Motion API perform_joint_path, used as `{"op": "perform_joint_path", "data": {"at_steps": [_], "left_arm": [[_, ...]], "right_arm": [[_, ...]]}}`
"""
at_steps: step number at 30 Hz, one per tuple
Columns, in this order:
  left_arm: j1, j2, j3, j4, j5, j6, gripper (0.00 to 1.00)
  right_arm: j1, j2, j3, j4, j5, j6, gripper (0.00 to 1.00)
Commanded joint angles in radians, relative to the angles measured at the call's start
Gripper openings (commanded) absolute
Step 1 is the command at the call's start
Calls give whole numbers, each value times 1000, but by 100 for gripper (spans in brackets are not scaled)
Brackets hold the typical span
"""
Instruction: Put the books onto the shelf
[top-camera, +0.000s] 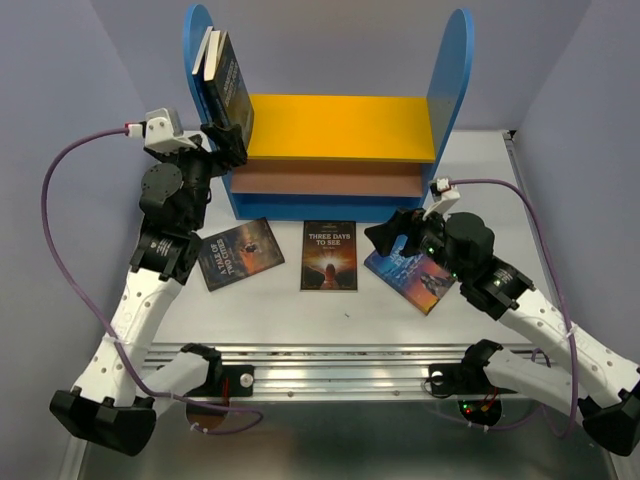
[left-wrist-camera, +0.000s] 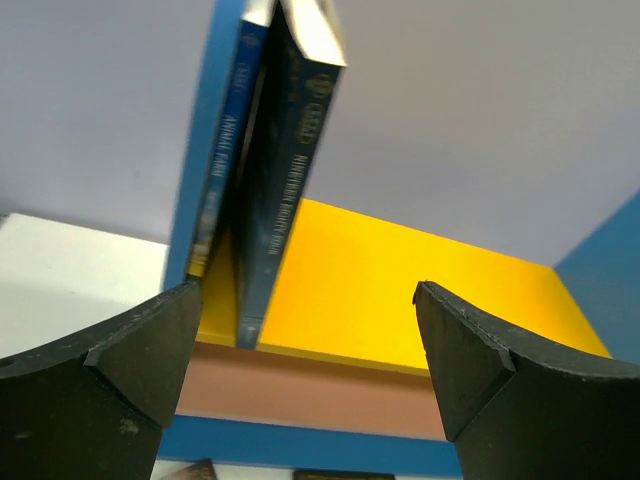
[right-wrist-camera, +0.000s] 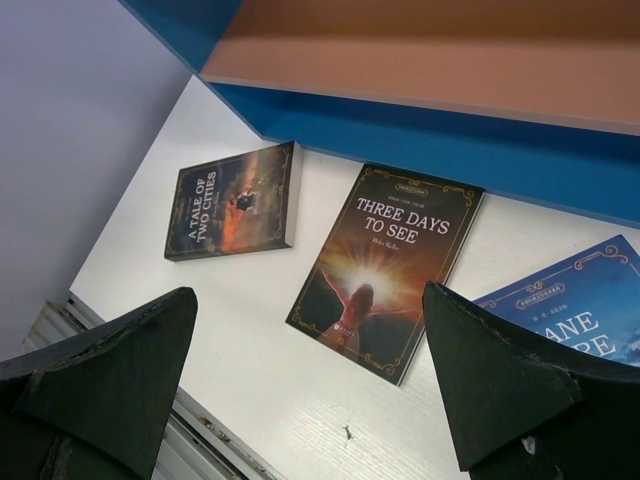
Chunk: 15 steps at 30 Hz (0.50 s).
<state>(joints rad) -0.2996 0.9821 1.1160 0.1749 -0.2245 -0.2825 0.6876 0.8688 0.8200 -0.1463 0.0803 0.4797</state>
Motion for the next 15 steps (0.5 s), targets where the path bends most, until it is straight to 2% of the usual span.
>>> {"op": "perform_joint_path", "data": {"at_steps": [1, 4, 6, 7, 10, 15], "left_arm": [[-45, 13, 77, -93, 145, -40, 99], [-145, 77, 140, -164, 76, -14, 99], [-206, 124, 185, -208, -57, -9, 99], [-238, 176, 232, -245, -73, 3, 99], [-245, 275, 321, -305, -66, -11, 99], [-246, 362, 387, -311, -68, 9, 99]], "right_arm": [[-3, -24, -2, 24, -7, 2, 100], [-3, -27, -4, 16, -4, 11, 100], [-3, -27, -4, 13, 3, 16, 100], [-3, -31, -4, 10, 6, 17, 100], [-3, -36, -5, 1, 21, 25, 100], [-3, -50, -9, -12, 39, 27, 100]]}}
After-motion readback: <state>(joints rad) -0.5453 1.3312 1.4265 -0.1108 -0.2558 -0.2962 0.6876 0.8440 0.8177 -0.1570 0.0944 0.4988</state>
